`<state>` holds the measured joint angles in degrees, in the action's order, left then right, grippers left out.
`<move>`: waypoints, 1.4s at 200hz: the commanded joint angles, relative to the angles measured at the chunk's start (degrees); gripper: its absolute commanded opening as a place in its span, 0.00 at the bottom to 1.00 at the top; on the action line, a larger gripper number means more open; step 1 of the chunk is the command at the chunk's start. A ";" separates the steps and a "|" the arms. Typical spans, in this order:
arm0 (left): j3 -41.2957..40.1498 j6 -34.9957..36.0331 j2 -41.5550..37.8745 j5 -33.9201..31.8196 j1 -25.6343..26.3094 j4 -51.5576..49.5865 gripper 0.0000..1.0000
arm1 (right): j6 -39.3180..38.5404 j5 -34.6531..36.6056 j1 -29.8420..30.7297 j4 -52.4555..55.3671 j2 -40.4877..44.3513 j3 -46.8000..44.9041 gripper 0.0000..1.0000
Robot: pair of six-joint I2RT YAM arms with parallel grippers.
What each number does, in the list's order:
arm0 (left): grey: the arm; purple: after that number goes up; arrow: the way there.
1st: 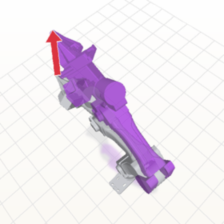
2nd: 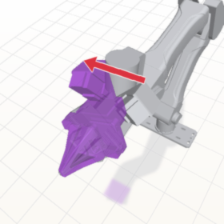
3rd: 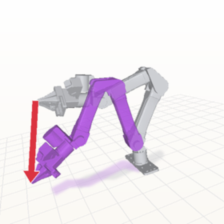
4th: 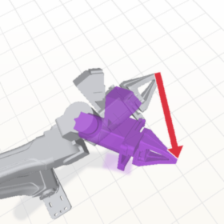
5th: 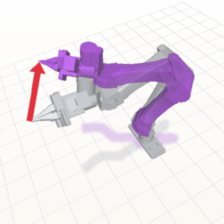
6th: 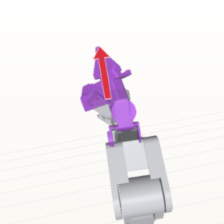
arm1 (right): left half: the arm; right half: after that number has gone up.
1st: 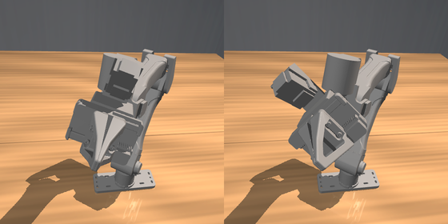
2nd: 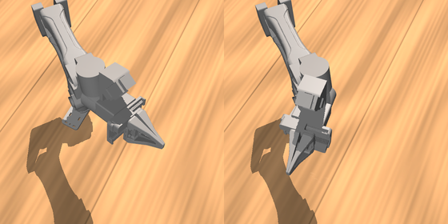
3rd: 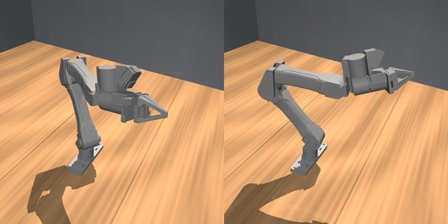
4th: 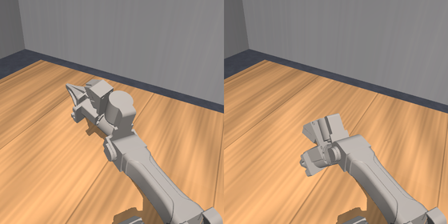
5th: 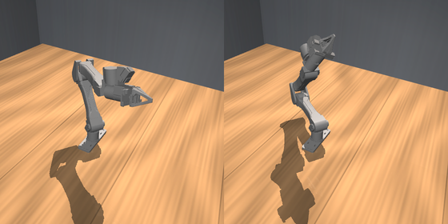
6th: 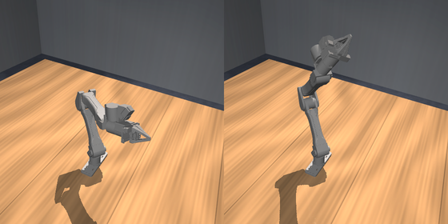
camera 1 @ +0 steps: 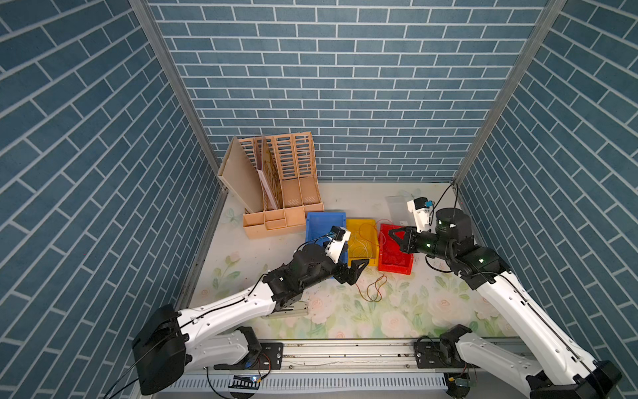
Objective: Untangle and sort cables by color
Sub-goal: Untie the cable, then place the cable in the bin.
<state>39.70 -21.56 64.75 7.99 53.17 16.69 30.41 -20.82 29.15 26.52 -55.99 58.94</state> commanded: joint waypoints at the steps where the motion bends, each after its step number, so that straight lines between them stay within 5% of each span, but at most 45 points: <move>1: -1.37 -6.57 -1.97 7.42 -2.76 8.51 0.95 | 1.92 -2.91 0.17 -2.74 0.08 2.40 0.00; 92: -0.32 -13.47 -1.16 11.59 -6.46 14.34 0.95 | 3.49 -4.29 -3.36 -2.29 -0.11 4.26 0.00; 176: 0.30 -13.77 -2.35 12.66 -7.11 9.47 0.99 | 1.13 -4.27 -16.22 -2.77 -3.83 -2.21 0.00; 280: -4.81 -12.78 -9.37 8.83 -7.37 3.59 1.00 | -5.54 1.82 -19.16 -3.39 -10.33 -9.87 0.00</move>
<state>36.53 -35.14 57.25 18.44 46.28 22.50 28.03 -20.78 10.20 24.38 -64.95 50.11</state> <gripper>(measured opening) 0.996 0.038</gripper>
